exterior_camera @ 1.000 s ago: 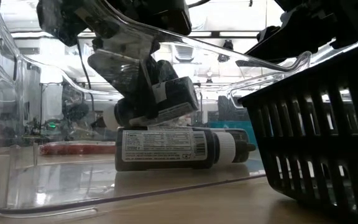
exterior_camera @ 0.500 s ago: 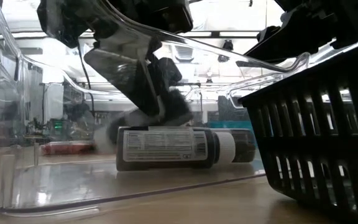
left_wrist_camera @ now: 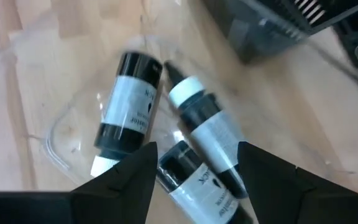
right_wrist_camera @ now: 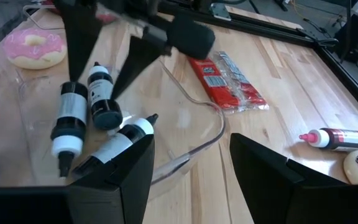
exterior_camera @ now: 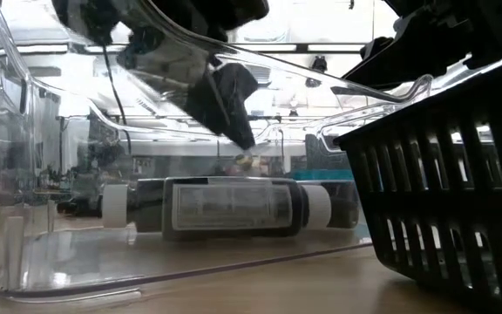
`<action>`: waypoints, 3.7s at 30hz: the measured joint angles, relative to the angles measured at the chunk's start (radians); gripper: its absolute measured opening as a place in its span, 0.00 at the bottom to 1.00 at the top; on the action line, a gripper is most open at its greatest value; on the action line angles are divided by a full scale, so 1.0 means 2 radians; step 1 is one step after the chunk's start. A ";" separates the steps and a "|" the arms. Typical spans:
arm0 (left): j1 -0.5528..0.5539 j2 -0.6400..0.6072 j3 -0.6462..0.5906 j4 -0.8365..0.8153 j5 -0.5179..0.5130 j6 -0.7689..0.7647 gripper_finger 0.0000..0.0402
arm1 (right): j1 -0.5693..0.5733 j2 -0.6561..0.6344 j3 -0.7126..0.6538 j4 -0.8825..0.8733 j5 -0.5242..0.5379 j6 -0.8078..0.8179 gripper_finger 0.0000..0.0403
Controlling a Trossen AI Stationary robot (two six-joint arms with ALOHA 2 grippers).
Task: Pick & Place Food Item
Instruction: Put the black donut into the black basket
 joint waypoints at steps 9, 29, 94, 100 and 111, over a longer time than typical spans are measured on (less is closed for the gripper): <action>-0.003 -0.057 0.000 0.006 -0.045 0.015 0.57 | 0.000 0.000 0.000 -0.001 0.000 0.001 0.52; 0.070 -0.109 -0.023 0.107 -0.121 0.099 0.57 | 0.000 0.000 -0.001 0.017 -0.009 -0.004 0.52; 0.075 -0.691 -0.534 0.286 -0.185 -0.014 0.57 | 0.000 -0.496 -0.279 0.056 -0.142 0.014 0.52; 0.100 -0.692 -0.556 0.356 -0.137 -0.020 0.57 | -0.006 -0.499 -0.278 0.096 -0.163 -0.005 0.52; 0.241 -0.674 -0.550 0.316 -0.015 -0.048 0.57 | -0.052 -0.513 -0.277 0.053 -0.240 0.013 0.52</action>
